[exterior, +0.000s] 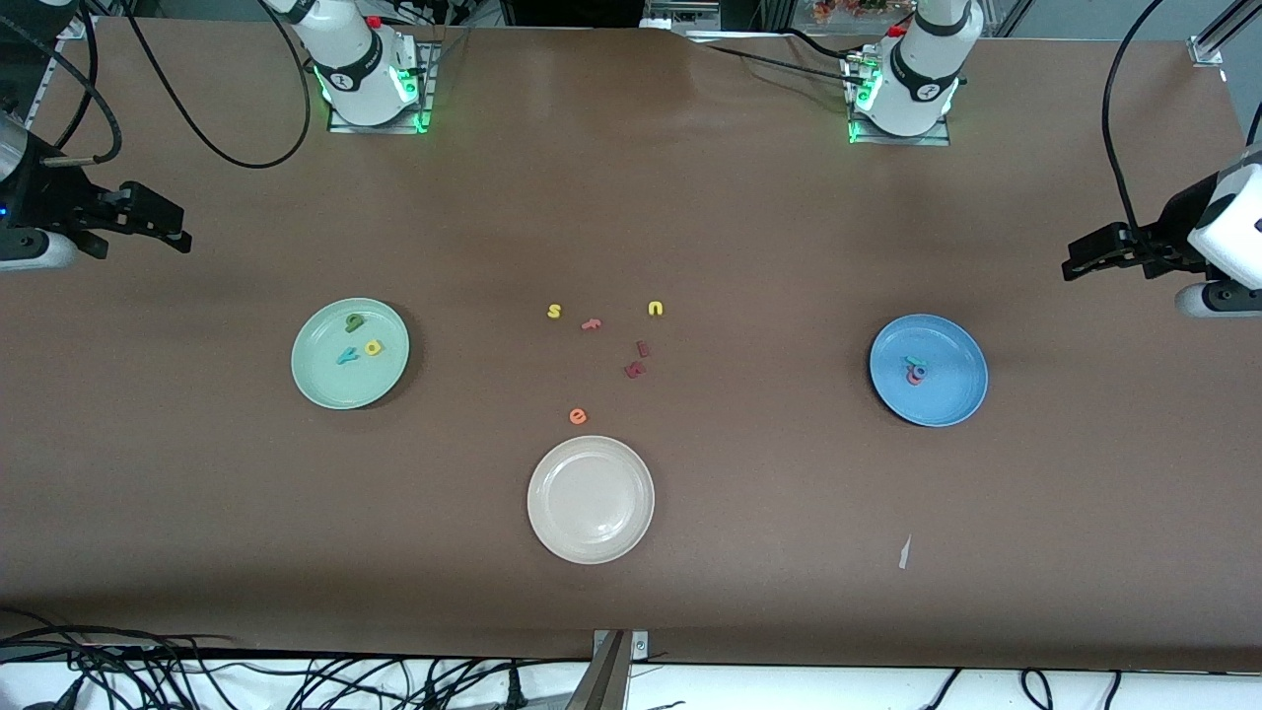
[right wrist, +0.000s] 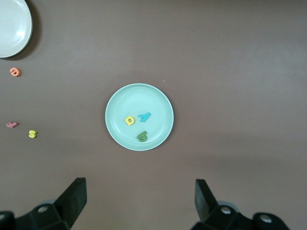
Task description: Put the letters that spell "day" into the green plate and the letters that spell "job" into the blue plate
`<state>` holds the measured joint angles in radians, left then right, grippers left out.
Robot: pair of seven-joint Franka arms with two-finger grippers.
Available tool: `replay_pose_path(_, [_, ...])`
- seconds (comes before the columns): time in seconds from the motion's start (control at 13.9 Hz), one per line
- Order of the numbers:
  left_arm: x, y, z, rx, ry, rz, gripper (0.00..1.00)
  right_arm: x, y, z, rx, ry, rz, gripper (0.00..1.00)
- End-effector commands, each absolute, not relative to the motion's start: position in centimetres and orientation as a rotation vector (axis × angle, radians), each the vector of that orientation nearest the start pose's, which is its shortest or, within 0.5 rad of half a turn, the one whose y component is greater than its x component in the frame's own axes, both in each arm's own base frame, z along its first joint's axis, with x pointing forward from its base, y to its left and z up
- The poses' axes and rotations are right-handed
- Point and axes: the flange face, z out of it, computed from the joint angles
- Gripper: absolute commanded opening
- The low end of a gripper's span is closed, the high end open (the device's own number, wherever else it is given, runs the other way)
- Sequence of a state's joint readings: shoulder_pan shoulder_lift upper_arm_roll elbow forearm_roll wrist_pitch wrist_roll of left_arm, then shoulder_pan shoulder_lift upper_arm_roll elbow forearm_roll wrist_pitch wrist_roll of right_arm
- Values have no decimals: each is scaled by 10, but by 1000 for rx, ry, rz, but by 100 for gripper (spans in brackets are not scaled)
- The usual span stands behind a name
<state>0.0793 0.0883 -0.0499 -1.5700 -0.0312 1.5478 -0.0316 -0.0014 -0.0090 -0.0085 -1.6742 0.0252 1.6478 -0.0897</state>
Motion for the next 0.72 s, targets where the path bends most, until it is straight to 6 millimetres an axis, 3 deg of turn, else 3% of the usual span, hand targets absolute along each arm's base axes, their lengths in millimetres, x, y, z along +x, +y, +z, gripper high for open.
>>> replay_pose_path(0.0, [573, 15, 575, -3156, -59, 155, 100, 554, -1, 590, -3114, -112, 32, 100])
replay_pose_path(0.65, [573, 14, 575, -3155, -56, 147, 100, 556, 0, 588, -3117, -122, 37, 100])
